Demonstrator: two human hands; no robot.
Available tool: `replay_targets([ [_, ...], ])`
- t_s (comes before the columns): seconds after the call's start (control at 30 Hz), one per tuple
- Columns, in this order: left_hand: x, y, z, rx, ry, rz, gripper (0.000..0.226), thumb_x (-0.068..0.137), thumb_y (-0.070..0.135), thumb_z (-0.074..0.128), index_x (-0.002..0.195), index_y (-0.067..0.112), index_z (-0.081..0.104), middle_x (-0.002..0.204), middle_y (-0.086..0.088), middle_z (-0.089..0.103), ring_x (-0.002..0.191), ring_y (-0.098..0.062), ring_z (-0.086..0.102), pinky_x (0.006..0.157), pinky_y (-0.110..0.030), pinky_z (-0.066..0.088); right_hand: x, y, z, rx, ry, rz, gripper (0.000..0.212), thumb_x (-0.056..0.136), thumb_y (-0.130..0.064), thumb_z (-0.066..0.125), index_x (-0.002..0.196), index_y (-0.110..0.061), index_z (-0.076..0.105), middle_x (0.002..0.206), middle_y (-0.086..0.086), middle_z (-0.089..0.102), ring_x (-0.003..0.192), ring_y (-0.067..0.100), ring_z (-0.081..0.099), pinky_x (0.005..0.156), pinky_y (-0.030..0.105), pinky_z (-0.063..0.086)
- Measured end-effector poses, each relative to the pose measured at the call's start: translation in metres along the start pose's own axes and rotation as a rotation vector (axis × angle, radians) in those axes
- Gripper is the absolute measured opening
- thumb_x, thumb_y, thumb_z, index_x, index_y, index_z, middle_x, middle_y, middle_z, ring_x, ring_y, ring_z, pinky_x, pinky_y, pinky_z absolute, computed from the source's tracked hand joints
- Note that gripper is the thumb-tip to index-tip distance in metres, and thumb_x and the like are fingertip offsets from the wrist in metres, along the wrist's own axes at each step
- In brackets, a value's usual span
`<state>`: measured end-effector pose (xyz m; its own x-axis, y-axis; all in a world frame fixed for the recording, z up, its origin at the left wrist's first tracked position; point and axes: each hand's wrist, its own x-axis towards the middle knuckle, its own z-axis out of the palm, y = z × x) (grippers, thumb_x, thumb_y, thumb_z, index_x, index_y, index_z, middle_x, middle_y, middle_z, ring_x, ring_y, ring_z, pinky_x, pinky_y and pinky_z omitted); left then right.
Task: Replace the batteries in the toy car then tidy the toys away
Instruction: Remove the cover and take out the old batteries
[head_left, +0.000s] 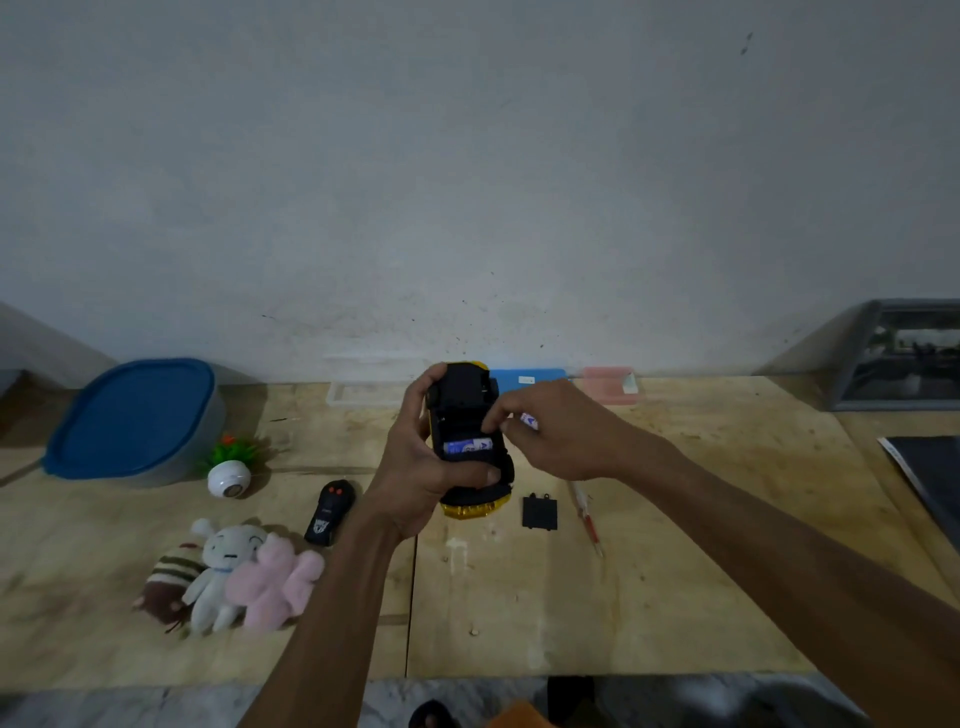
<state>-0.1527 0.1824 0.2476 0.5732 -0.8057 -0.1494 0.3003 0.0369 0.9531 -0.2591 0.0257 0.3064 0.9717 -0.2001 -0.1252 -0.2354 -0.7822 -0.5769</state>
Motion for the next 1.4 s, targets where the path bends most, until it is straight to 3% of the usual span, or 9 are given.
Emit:
replay_targets([
  [0.17,0.002,-0.002,-0.001,0.017,0.066,0.066,0.118,0.05,-0.021,0.083,0.145,0.036,0.04,0.132,-0.011,0.061,0.105,-0.036,0.069,0.08,-0.051,0.061,-0.005,-0.005,0.009,0.185,0.087,0.146,0.027,0.098,-0.016,0.051,0.112,-0.022,0.073,0.07,-0.019,0.059,0.071,0.018,0.069,0.066,0.025,0.053],
  [0.33,-0.001,-0.002,0.004,0.033,0.095,0.128,0.119,0.055,-0.029,0.081,0.147,0.033,0.036,0.139,-0.009,0.054,0.106,-0.029,0.07,0.076,-0.043,0.062,-0.01,-0.015,0.015,0.387,0.103,0.314,0.028,0.092,-0.008,0.055,0.111,-0.018,0.074,0.08,0.0,0.074,0.074,0.005,0.066,0.069,0.02,0.05],
  [0.47,-0.004,-0.001,0.007,0.049,0.1,0.168,0.116,0.057,-0.026,0.082,0.146,0.034,0.037,0.137,-0.001,0.055,0.104,-0.028,0.071,0.073,-0.039,0.061,-0.008,-0.025,0.012,0.66,0.034,0.498,0.024,0.097,-0.005,0.05,0.108,-0.014,0.069,0.076,0.004,0.073,0.052,0.011,0.041,0.045,0.021,0.032],
  [0.6,-0.003,-0.002,0.007,0.05,0.089,0.144,0.116,0.058,-0.025,0.083,0.146,0.035,0.036,0.132,0.003,0.058,0.102,-0.026,0.071,0.073,-0.038,0.061,-0.006,-0.03,0.01,0.799,0.019,0.589,0.022,0.096,0.0,0.049,0.103,-0.009,0.068,0.084,0.011,0.069,0.054,0.013,0.034,0.045,0.024,0.025],
  [0.77,-0.001,-0.005,-0.002,0.061,0.051,0.109,0.119,0.057,-0.028,0.082,0.147,0.034,0.035,0.137,-0.012,0.054,0.105,-0.037,0.069,0.08,-0.05,0.061,-0.008,-0.021,0.017,0.817,0.098,0.604,0.02,0.099,-0.005,0.051,0.104,-0.006,0.07,0.087,0.009,0.07,0.051,0.011,0.034,0.044,0.024,0.025],
  [0.9,-0.002,-0.008,-0.002,0.081,0.044,0.096,0.117,0.055,-0.025,0.082,0.146,0.031,0.035,0.134,-0.014,0.056,0.105,-0.037,0.068,0.079,-0.048,0.061,-0.01,-0.016,0.023,0.774,0.134,0.575,0.016,0.098,-0.01,0.058,0.103,-0.008,0.073,0.084,0.006,0.069,0.052,0.012,0.035,0.043,0.022,0.026],
  [1.03,-0.001,-0.011,-0.003,0.071,0.051,0.088,0.117,0.052,-0.018,0.084,0.145,0.033,0.037,0.138,-0.015,0.053,0.107,-0.039,0.068,0.079,-0.051,0.061,-0.011,-0.013,0.031,0.68,0.207,0.526,0.013,0.094,-0.016,0.063,0.098,-0.011,0.075,0.081,-0.003,0.066,0.066,0.007,0.052,0.056,0.017,0.038],
  [1.13,0.001,-0.012,-0.003,0.064,0.055,0.095,0.118,0.053,-0.02,0.084,0.146,0.034,0.037,0.141,-0.015,0.05,0.107,-0.038,0.068,0.078,-0.049,0.061,-0.01,-0.013,0.039,0.612,0.284,0.473,0.018,0.096,-0.023,0.063,0.104,-0.012,0.075,0.097,0.0,0.072,0.086,0.008,0.064,0.066,0.016,0.045],
  [1.4,-0.002,-0.016,0.0,0.038,0.098,0.091,0.116,0.056,-0.029,0.08,0.144,0.034,0.038,0.14,-0.012,0.052,0.103,-0.03,0.071,0.074,-0.04,0.061,-0.012,-0.018,0.049,0.513,0.372,0.43,0.017,0.096,-0.023,0.063,0.105,-0.015,0.075,0.096,-0.007,0.067,0.079,-0.004,0.056,0.057,0.002,0.037],
])
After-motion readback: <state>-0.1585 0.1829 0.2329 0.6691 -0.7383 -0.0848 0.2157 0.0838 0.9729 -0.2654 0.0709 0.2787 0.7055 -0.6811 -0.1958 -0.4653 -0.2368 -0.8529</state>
